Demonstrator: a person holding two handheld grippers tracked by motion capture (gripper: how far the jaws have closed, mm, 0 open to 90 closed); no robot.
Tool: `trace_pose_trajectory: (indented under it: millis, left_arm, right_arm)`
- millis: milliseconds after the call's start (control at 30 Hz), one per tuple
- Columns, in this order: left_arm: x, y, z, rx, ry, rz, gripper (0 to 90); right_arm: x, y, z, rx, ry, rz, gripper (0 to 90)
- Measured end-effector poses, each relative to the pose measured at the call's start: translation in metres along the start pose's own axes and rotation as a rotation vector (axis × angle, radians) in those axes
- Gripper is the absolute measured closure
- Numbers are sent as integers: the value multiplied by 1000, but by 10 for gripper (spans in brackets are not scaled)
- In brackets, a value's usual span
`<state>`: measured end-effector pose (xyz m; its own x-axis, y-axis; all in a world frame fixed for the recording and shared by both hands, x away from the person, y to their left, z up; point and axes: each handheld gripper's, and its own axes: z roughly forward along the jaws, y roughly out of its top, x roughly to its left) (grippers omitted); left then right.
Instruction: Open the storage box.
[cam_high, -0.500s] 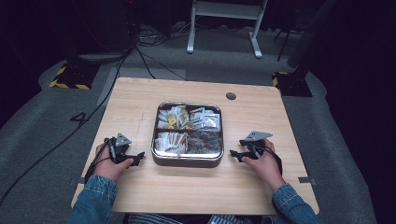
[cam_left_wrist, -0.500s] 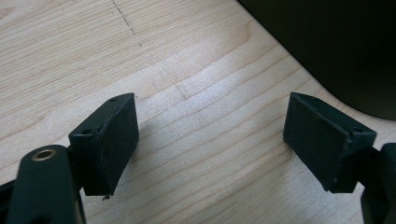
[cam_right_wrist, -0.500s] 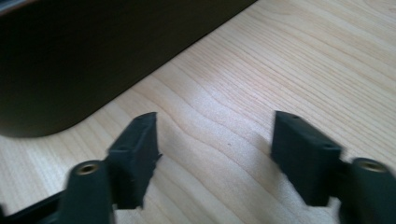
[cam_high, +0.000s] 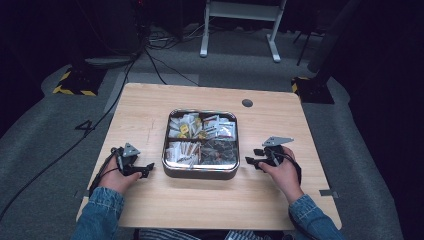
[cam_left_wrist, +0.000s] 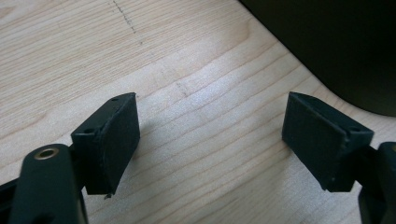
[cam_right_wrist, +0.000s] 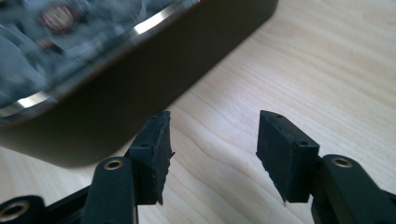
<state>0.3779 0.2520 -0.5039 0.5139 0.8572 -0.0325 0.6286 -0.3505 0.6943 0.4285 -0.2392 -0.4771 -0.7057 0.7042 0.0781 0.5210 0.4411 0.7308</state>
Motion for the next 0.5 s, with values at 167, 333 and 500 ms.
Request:
trace_pose_trajectory:
  millis: [167,333,500]
  left_arm:
    - [2,2,-9,25,-9,-22,329]
    - [1,1,-13,9,-15,-33,340]
    - [-1,-3,-25,-21,-48,-71,342]
  right_arm:
    - [7,23,-11,-20,24,-16,418]
    - [15,44,-15,-33,52,-47,414]
    - [24,68,-7,-35,85,-81,416]
